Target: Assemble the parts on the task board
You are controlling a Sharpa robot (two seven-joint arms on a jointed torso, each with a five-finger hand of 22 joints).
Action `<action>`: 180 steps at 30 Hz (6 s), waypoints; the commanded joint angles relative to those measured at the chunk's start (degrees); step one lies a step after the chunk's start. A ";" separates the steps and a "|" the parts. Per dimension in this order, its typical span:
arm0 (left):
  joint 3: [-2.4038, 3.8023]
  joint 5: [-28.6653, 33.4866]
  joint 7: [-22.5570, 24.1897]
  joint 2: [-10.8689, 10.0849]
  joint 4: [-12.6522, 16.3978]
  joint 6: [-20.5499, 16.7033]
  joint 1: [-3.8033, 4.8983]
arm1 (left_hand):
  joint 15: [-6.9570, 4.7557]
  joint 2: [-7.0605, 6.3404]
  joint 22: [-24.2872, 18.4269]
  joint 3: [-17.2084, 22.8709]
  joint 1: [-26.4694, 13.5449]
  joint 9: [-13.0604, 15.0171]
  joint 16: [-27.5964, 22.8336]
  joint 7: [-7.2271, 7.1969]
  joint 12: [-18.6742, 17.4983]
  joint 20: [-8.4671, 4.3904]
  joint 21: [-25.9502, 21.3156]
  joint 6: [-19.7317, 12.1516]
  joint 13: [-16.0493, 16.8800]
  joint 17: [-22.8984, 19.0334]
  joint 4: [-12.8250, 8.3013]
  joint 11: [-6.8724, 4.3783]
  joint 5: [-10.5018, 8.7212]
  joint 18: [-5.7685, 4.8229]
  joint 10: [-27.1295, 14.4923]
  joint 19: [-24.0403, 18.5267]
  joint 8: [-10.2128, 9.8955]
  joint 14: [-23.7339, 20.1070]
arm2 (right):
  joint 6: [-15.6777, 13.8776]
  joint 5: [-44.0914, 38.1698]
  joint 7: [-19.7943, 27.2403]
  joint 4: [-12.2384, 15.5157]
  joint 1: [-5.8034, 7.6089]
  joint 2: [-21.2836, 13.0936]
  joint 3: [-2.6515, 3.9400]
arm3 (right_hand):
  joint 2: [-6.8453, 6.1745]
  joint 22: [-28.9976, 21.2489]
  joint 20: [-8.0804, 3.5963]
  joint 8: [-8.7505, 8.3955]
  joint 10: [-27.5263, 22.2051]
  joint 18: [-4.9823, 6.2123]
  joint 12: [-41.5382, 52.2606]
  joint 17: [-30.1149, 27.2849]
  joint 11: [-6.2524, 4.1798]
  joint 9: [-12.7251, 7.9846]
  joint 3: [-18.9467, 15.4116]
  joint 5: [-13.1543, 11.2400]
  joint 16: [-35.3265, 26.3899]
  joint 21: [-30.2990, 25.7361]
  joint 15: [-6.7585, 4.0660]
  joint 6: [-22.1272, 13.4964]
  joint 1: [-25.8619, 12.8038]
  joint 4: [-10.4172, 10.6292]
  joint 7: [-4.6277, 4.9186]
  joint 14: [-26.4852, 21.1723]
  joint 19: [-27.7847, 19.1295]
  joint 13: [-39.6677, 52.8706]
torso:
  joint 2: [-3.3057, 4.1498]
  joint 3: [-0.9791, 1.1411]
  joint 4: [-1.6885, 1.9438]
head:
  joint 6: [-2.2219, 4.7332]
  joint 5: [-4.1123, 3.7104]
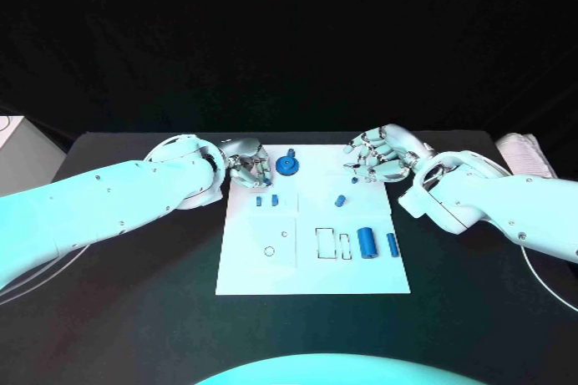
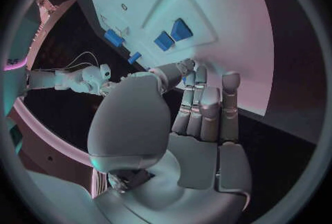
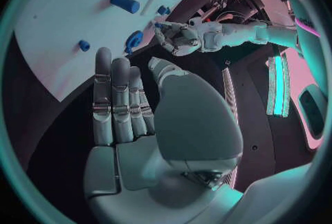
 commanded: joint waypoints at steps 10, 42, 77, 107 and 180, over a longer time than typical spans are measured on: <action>-0.04 0.44 0.06 0.18 0.37 0.86 -0.09 | -0.05 -0.16 -0.09 -0.34 -0.51 0.07 0.18 0.02 -0.44 0.06 0.10 0.36 0.04 -0.12 -0.11 0.01 0.00 -0.47 0.57 0.32 -0.21 0.15 | 0.29 -0.16 0.50 0.06 -0.02 0.03 0.01 | -0.01 -0.05 0.09 0.31 -0.35 0.21 0.29 0.06 0.05 -0.06 0.41 0.34 -0.19 -0.32 0.01 -0.17 -0.39 0.03 0.03 0.52 0.43 -0.05 | -0.01 0.00 0.01 | -0.04 -0.04; -0.50 0.48 -0.90 1.29 -0.75 3.36 -0.42 | -0.05 -0.05 -0.03 -0.50 -0.41 0.20 0.18 -0.01 -0.87 0.01 0.06 0.43 0.11 -0.17 -0.09 -0.01 0.01 -0.50 0.72 0.49 -0.47 0.12 | 0.32 -0.17 0.50 0.07 -0.02 -0.05 0.01 | -0.01 -0.05 0.09 0.31 -0.35 0.21 0.29 0.06 0.05 -0.06 0.41 0.34 -0.19 -0.32 0.01 -0.17 -0.39 0.03 0.03 0.52 0.43 -0.05 | 0.01 -0.01 -0.03 | -0.31 -0.33; -0.64 0.76 -1.19 1.23 -0.67 2.27 -0.45 | 0.59 -0.59 -1.42 -1.49 0.44 -0.33 -0.43 1.22 -2.41 0.40 -1.34 -4.20 1.14 -2.82 -0.52 0.80 -0.01 -0.24 0.37 -0.75 -5.10 -1.92 | 0.44 -0.17 0.39 -0.04 -0.02 -0.09 0.01 | -0.09 -0.23 0.08 0.51 -0.40 0.21 0.57 0.37 0.04 -0.16 0.60 0.37 -0.43 -0.51 0.01 -0.22 -0.64 0.05 0.02 0.64 0.59 -0.33 | 0.03 0.02 -0.03 | -0.37 -0.28; 0.31 3.70 -1.01 -2.87 0.37 0.22 -0.45 | 1.31 -1.36 -5.04 -1.60 1.18 -0.73 -2.85 1.98 -3.31 0.95 -4.29 -7.49 2.14 -10.76 -0.55 1.69 0.01 0.61 -2.61 -4.61 -7.82 -7.17 | 2.69 -6.20 -0.51 -2.38 -0.02 -1.24 0.01 | -3.04 6.89 -1.08 0.85 3.68 -0.31 -18.61 15.85 -0.23 -1.93 7.90 -0.85 18.22 7.60 -0.74 3.00 3.20 -3.54 -0.31 8.38 3.87 -18.82 | -0.01 -0.02 -0.06 | 0.25 -1.21; 1.93 63.85 22.71 -18.28 15.14 -0.82 -2.52 | 2.92 0.72 -9.68 -4.37 0.80 0.53 -17.62 3.34 1.88 2.48 -12.51 -6.16 3.77 -26.20 -0.17 3.38 0.00 0.75 -9.00 -9.47 -7.51 -18.79 | 8.72 -41.28 -18.63 -7.61 -3.85 7.63 0.03 | 0.80 29.94 -2.33 1.44 15.48 -3.88 -34.71 26.64 -2.09 -1.17 17.21 -7.87 34.72 36.73 -2.05 15.74 -0.28 -11.91 -3.30 12.52 9.72 -35.49 | 0.11 -0.01 0.08 | 0.34 -4.19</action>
